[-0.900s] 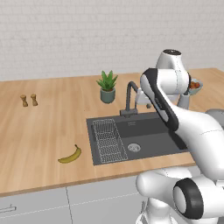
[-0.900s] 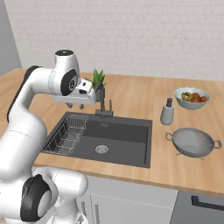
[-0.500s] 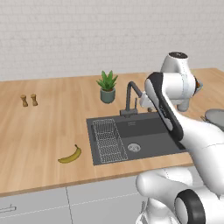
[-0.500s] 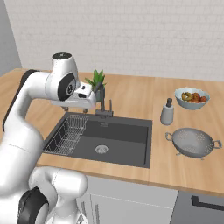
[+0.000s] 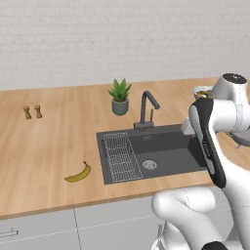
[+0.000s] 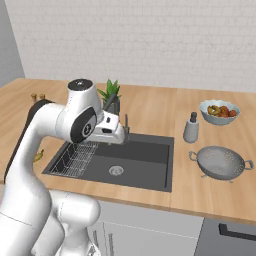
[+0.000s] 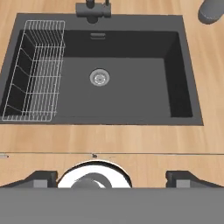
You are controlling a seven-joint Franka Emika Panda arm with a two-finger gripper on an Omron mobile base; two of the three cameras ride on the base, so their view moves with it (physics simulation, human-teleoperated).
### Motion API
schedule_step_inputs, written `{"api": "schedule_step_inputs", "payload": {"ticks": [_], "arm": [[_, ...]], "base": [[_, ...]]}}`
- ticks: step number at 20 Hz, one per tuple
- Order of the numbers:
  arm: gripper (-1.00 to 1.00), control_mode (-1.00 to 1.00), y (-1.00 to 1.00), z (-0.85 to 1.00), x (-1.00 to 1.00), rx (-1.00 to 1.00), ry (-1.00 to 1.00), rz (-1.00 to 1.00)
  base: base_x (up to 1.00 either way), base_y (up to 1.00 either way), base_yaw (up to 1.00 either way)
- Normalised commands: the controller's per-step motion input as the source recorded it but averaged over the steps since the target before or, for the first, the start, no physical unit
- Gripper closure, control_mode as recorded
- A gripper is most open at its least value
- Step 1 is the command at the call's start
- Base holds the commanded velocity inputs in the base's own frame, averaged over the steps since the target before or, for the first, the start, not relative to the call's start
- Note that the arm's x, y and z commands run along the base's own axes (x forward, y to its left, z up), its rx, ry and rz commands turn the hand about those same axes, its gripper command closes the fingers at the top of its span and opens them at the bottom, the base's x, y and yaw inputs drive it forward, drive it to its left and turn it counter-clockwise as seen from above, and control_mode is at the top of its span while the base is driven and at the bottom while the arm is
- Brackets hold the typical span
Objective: Put the colander in the sink, put the banana in the colander, and turn on the sink faucet and pour water over the colander.
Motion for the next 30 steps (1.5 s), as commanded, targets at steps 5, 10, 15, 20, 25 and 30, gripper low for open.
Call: {"api": "schedule_step_inputs", "payload": {"ticks": [5,10,15,20,25,30], "arm": [[-1.00,-1.00,-0.74,-0.08,-0.47,-0.14,-0.03,-0.11],[-1.00,-1.00,-0.64,-0.16,-0.09,-0.36,-0.08,-0.06],[-1.00,-1.00,-0.65,-0.16,0.02,-0.29,0.00,-0.01],[-1.00,-1.00,-0.68,-0.07,0.20,-0.02,0.11,0.00],[-1.00,-1.00,-0.63,-0.06,0.31,0.00,0.18,0.12],[-1.00,-1.00,-0.54,-0.19,0.52,0.00,0.17,0.24]], "base": [[0.00,0.00,0.00],[0.00,0.00,0.00],[0.00,0.00,0.00],[0.00,0.00,0.00],[0.00,0.00,0.00],[0.00,0.00,0.00]]}}
